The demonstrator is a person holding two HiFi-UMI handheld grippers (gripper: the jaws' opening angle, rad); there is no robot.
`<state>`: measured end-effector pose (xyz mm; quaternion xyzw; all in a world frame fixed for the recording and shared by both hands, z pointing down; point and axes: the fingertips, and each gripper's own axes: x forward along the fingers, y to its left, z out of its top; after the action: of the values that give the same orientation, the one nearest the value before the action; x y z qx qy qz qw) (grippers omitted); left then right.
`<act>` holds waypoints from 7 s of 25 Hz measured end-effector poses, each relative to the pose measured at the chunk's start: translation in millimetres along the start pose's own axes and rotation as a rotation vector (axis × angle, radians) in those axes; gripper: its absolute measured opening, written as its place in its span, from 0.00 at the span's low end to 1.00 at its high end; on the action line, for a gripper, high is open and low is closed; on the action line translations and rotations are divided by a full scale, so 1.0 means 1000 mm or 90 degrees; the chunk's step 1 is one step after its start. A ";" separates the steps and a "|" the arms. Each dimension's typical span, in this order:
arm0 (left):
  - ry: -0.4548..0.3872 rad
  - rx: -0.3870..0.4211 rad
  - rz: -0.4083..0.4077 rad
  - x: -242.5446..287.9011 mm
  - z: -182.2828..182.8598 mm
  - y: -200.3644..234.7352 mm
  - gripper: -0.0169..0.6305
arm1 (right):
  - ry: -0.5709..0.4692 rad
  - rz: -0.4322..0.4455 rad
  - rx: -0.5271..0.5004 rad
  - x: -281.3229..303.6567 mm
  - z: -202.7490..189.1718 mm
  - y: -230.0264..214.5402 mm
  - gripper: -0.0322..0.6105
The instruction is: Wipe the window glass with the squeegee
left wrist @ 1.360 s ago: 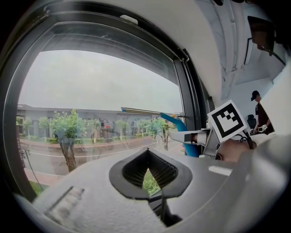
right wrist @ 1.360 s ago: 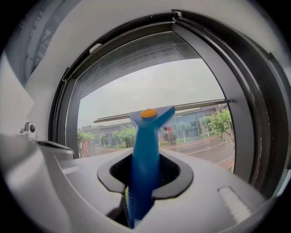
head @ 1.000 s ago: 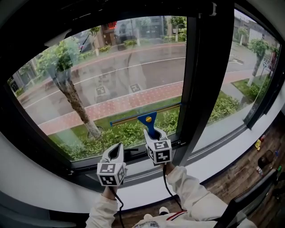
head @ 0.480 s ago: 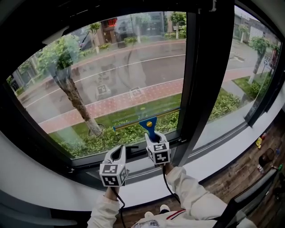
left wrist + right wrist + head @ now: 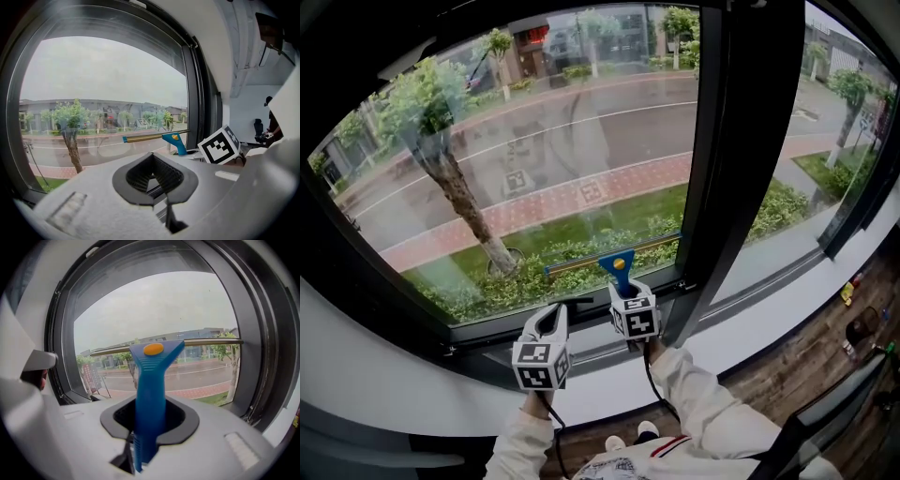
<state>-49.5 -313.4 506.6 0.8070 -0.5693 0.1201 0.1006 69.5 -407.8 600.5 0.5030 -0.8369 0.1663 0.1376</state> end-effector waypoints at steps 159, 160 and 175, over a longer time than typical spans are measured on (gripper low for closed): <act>-0.145 0.044 0.022 -0.201 0.140 0.252 0.03 | -0.275 0.002 -0.076 -0.027 0.311 0.345 0.19; -0.141 0.043 0.022 -0.200 0.137 0.252 0.03 | -0.269 0.004 -0.075 -0.025 0.305 0.345 0.19; -0.096 0.035 0.013 -0.178 0.099 0.251 0.03 | -0.176 0.012 -0.052 0.009 0.223 0.331 0.18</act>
<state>-335.9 -266.9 363.6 0.8103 -0.5801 0.0759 0.0342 -242.7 -362.7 355.4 0.5071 -0.8587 0.0626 0.0399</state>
